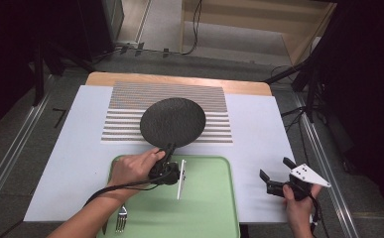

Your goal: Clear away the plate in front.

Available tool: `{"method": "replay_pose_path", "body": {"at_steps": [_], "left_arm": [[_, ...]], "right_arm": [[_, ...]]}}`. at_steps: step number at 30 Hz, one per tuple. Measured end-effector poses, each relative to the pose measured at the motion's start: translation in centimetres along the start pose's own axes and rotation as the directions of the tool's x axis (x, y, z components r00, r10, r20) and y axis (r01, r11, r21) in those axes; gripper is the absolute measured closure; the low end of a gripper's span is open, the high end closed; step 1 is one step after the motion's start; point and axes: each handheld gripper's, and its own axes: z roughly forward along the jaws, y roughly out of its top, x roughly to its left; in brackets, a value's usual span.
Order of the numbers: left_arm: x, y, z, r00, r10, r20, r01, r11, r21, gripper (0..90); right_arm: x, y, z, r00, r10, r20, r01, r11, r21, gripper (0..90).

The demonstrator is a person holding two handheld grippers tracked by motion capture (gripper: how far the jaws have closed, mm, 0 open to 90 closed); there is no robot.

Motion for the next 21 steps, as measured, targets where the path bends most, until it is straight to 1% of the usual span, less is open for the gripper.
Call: {"method": "replay_pose_path", "body": {"at_steps": [6,9,16,21], "left_arm": [[-0.4,0.0,-0.8,1.0000,-0.001,0.003,0.001,1.0000,-0.002,83.8],[-0.8,-0.1,-1.1,1.0000,0.004,0.002,-0.004,1.0000,-0.005,83.8],[-1.5,-0.2,-2.0,0.9998,0.022,0.002,-0.022,0.9997,-0.006,83.6],[-1.8,-0.1,-2.4,0.9998,0.022,0.000,-0.022,0.9997,-0.010,83.6]], "right_arm": [[-0.1,0.0,-0.1,0.9999,0.011,-0.002,-0.011,1.000,-0.006,0.0],[-0.2,0.0,-0.1,0.9998,0.019,-0.002,-0.019,1.000,-0.008,0.0],[-0.2,0.0,-0.1,0.9999,0.017,0.000,-0.017,1.000,-0.006,0.0],[-0.2,0.0,-0.1,0.9999,0.016,0.001,-0.016,1.000,-0.005,0.0]]}}
